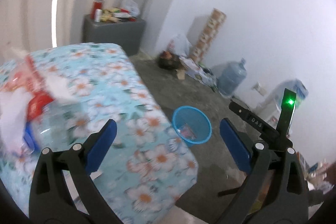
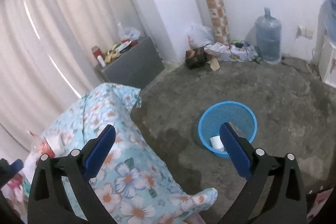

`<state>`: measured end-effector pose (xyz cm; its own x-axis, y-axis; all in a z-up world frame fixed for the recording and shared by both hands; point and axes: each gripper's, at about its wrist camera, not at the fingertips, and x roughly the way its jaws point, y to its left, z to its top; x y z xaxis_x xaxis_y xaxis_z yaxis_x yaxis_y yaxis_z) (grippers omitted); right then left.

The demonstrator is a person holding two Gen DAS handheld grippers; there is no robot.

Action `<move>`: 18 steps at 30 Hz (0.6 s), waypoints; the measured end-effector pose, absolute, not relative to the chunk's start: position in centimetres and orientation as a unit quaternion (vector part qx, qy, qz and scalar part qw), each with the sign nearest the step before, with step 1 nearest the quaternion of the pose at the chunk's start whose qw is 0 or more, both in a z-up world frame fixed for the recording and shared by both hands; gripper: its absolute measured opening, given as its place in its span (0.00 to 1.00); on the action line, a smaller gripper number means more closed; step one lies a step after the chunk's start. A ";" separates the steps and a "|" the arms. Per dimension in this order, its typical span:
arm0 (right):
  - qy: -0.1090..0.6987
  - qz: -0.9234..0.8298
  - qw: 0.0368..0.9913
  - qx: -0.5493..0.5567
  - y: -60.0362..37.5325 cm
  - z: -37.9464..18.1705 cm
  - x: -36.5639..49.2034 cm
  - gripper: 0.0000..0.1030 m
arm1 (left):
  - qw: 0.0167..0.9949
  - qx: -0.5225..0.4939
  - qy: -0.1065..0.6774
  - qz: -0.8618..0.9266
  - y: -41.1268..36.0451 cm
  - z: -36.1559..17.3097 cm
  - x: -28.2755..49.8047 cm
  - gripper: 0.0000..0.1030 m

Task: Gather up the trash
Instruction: 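Move both tools back over the table toward the remaining trash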

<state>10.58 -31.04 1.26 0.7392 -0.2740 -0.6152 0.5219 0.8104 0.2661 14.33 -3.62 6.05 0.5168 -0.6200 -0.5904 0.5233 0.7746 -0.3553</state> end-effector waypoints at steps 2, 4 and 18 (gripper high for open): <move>0.295 -0.225 0.908 0.191 -29.5 1.5 10.9 0.94 | 0.875 -0.077 0.359 -0.317 -1.8 5.9 13.9 0.91; 0.301 -0.227 0.913 0.159 -27.6 1.9 11.3 0.94 | 0.882 -0.089 0.349 -0.304 0.3 6.0 13.2 0.91; 0.291 -0.037 0.942 0.163 -20.7 3.0 11.8 0.94 | 0.924 -0.115 0.307 -0.199 12.4 4.6 9.6 0.91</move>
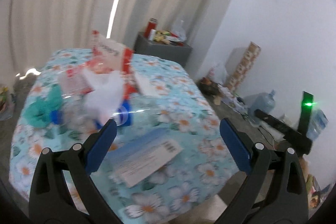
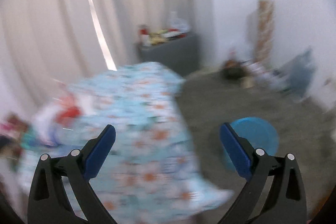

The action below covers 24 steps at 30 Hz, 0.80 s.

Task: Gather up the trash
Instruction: 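Move both tools back over the table toward the remaining trash, then grasp the white tissue with the left tool while the right tool grasps the white medicine box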

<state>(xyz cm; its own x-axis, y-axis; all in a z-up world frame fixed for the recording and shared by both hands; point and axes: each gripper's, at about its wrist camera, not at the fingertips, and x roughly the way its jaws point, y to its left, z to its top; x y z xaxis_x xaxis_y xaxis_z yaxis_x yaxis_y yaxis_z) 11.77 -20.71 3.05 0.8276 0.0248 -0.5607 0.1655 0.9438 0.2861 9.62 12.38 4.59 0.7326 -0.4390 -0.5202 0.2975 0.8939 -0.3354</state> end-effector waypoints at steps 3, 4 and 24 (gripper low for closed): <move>0.314 0.022 0.922 0.225 -20.0 2.0 12.5 0.94 | 0.927 -0.126 0.303 -0.180 14.8 3.7 8.9 0.91; 0.326 0.052 0.910 0.251 -19.6 1.4 12.9 0.94 | 0.928 -0.130 0.304 -0.175 15.5 3.3 8.7 0.91; 0.498 0.230 0.742 0.385 -4.8 -10.9 19.3 0.76 | 0.921 -0.166 0.322 -0.142 21.2 -3.0 9.7 0.89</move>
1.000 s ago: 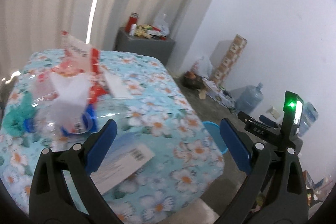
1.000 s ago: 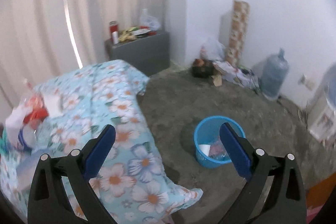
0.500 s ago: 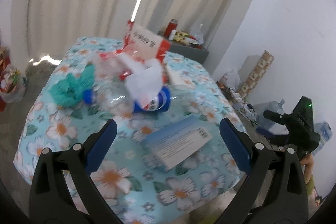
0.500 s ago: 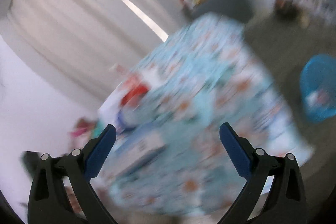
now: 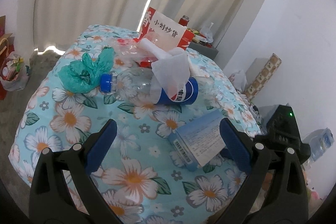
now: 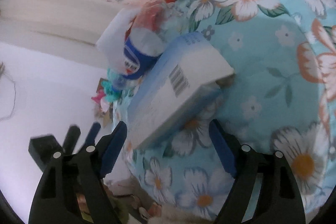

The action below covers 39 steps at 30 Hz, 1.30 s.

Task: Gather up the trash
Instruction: 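Grasp the white tissue with the left tool while the right tool grasps the white medicine box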

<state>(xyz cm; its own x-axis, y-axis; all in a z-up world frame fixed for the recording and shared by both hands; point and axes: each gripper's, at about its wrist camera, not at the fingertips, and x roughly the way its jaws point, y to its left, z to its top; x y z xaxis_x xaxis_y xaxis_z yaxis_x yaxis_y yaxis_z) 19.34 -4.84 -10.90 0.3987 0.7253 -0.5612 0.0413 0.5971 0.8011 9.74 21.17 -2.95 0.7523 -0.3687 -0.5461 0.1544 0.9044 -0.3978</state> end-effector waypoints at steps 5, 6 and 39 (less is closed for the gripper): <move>0.500 0.213 0.738 0.401 -4.7 -11.8 20.2 0.55 | 0.916 -0.173 0.329 -0.148 20.7 -3.7 10.7 0.72; 0.501 0.214 0.735 0.405 -4.9 -11.9 20.2 0.46 | 0.915 -0.176 0.332 -0.150 20.6 -3.8 10.8 0.69; 0.497 0.227 0.716 0.435 -15.7 -11.9 18.4 0.57 | 0.936 0.055 0.343 -0.063 12.4 -2.2 21.9 0.40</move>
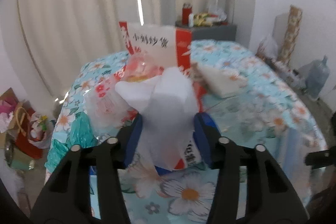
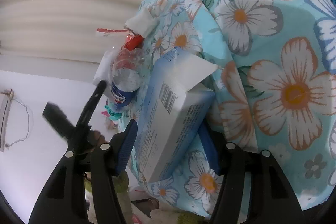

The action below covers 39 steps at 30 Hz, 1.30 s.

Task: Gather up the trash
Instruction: 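Grasp the white tissue with the left tool while the right tool grasps the white medicine box, then carry the tissue and the medicine box over the blue wastebasket with both tools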

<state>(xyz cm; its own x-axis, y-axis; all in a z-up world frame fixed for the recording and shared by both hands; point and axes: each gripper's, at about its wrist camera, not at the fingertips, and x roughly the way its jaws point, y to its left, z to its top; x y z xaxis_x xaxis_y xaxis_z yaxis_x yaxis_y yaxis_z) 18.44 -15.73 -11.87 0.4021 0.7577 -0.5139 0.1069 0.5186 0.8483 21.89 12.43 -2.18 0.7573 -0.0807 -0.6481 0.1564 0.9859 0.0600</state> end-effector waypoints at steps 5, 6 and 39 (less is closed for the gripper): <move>0.496 0.229 0.721 0.427 -15.7 -11.7 18.4 0.57 | 0.933 0.042 0.352 -0.060 13.1 -2.4 22.4 0.21; 0.496 0.229 0.720 0.427 -15.7 -11.7 18.4 0.57 | 0.933 0.037 0.353 -0.060 13.3 -2.4 22.3 0.19; 0.432 0.226 0.747 0.452 -17.8 -8.9 16.6 0.31 | 0.941 -0.138 0.240 -0.192 17.0 6.1 12.7 0.02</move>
<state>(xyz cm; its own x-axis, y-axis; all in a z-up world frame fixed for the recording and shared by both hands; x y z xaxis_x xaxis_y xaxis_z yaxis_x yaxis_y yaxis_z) 16.63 -17.83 -8.95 0.5245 0.7289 -0.4401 0.0527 0.4881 0.8712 12.65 16.98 6.14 0.8104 -0.4285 -0.3996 0.2956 0.8879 -0.3526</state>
